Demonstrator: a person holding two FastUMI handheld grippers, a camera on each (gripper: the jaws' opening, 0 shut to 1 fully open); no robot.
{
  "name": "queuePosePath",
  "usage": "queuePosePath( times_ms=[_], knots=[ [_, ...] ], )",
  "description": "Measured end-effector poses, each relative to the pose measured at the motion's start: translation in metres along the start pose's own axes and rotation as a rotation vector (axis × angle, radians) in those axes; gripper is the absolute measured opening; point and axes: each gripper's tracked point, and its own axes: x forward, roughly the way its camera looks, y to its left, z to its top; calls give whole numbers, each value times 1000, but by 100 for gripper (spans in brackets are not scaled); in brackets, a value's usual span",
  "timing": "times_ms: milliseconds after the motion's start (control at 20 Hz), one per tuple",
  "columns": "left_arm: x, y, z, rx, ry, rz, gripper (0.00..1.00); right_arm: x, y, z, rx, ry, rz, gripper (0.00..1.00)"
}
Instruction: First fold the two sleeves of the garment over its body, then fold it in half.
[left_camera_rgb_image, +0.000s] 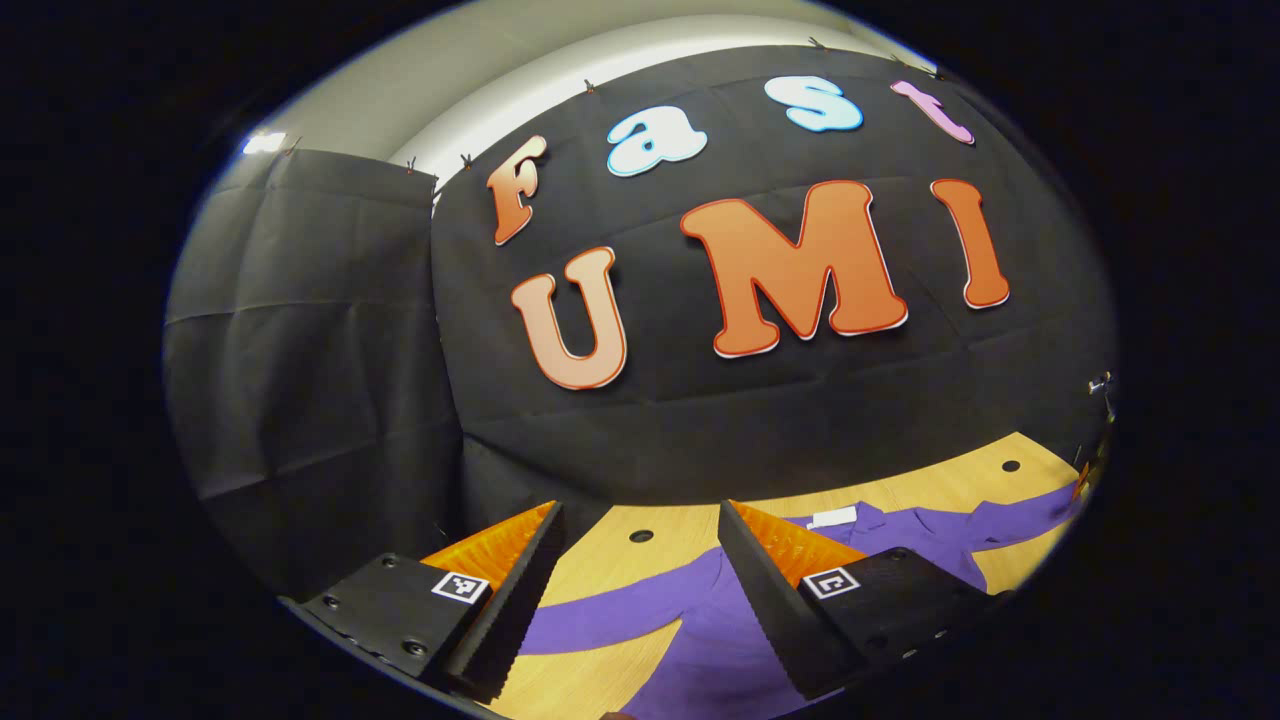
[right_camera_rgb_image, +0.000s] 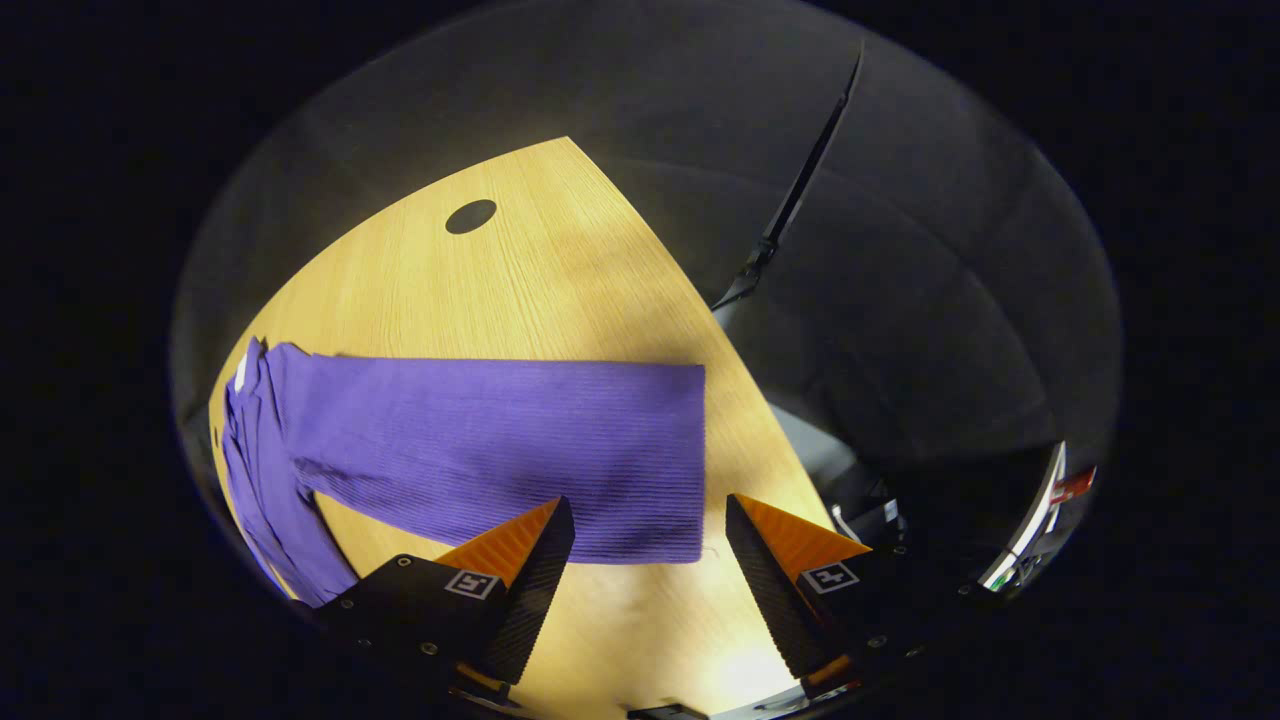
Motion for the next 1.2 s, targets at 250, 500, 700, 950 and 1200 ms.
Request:
queuePosePath(
  times_ms=[250,500,700,950,1200],
  knots=[
    [-13,0,-9,9,33,7,98,15,-3,-1,54,62,45,94],
    [-18,-6,-16,45,58,-6,98,28,-14,-4,30,74,-12,88],
    [-20,-7,-21,54,76,-8,98,28,-2,-1,-10,65,-21,69],
    [-14,2,-26,52,78,-34,98,27,16,3,-12,30,-21,5],
    [8,10,-19,39,64,-79,98,-16,67,28,12,-72,91,3]
  ],
)
